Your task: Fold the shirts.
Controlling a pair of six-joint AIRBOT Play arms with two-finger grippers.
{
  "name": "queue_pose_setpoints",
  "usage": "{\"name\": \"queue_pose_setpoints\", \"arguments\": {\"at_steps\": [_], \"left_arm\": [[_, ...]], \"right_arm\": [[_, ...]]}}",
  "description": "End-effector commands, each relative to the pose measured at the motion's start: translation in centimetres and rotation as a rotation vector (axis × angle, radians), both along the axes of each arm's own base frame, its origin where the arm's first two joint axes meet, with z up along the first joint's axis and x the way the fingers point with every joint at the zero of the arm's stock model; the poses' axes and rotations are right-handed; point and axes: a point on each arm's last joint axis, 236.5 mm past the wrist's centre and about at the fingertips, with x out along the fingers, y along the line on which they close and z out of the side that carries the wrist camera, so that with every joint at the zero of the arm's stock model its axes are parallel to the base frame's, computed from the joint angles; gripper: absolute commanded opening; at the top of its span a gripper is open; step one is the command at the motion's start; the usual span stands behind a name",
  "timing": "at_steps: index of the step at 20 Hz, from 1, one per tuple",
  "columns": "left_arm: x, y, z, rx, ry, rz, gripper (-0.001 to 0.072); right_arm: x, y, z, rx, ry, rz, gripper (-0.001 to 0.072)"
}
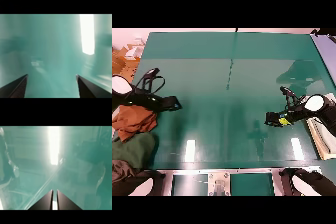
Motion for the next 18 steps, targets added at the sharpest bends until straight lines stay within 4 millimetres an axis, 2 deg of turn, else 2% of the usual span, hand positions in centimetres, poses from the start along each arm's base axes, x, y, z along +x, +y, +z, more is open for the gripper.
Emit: {"name": "queue_pose_setpoints", "arguments": {"at_steps": [1, 2, 3, 4, 5, 7, 9, 12, 13, 14, 16, 18], "left_arm": [[2.6, 11.4, 1.0, 0.405, -0.097, 0.175, 0.072], [2.9, 13.7, 1.1, 0.439, -0.11, 0.216, 0.072], [2.9, 15.9, 0.7, 0.441, -0.098, 0.271, 0.072], [2.5, 17.9, -0.3, 0.438, -0.063, 0.326, 0.072], [1.9, 19.7, -1.6, 0.428, -0.018, 0.378, 0.072], [1.3, 22.3, -4.2, 0.416, 0.047, 0.421, 0.072], [1.2, 24.0, -6.6, 0.407, 0.089, 0.45, 0.072], [1.5, 23.6, -9.7, 0.368, 0.136, 0.432, 0.0709], [1.6, 23.0, -10.2, 0.338, 0.145, 0.422, 0.0378], [1.8, 22.4, -10.2, 0.319, 0.138, 0.391, 0.0038], [3.1, 21.5, -9.0, 0.271, 0.108, 0.38, 0.0022], [5.2, 20.2, -5.8, 0.206, 0.068, 0.351, 0.0021]], "right_arm": [[1.1, 0.0, 0.1, 0.002, -0.041, -0.021, 0.0074], [1.3, 0.0, 0.2, 0.003, -0.049, -0.025, 0.0075], [1.5, 0.1, 0.2, 0.011, -0.056, -0.031, 0.0128], [1.9, 0.2, 0.2, 0.016, -0.067, -0.039, 0.0287], [2.3, 0.2, 0.2, 0.016, -0.08, -0.045, 0.0402], [3.0, 0.1, 0.4, 0.015, -0.109, -0.056, 0.042], [3.4, 0.0, 0.5, 0.014, -0.124, -0.062, 0.0419], [3.4, 0.0, 0.5, 0.014, -0.124, -0.062, 0.0419], [3.4, 0.0, 0.5, 0.014, -0.124, -0.062, 0.0416], [3.4, 0.0, 0.5, 0.014, -0.124, -0.062, 0.0377], [3.4, 0.0, 0.5, 0.014, -0.124, -0.062, 0.0262], [3.6, 0.0, 0.9, 0.015, -0.131, -0.063, 0.0163]]}}
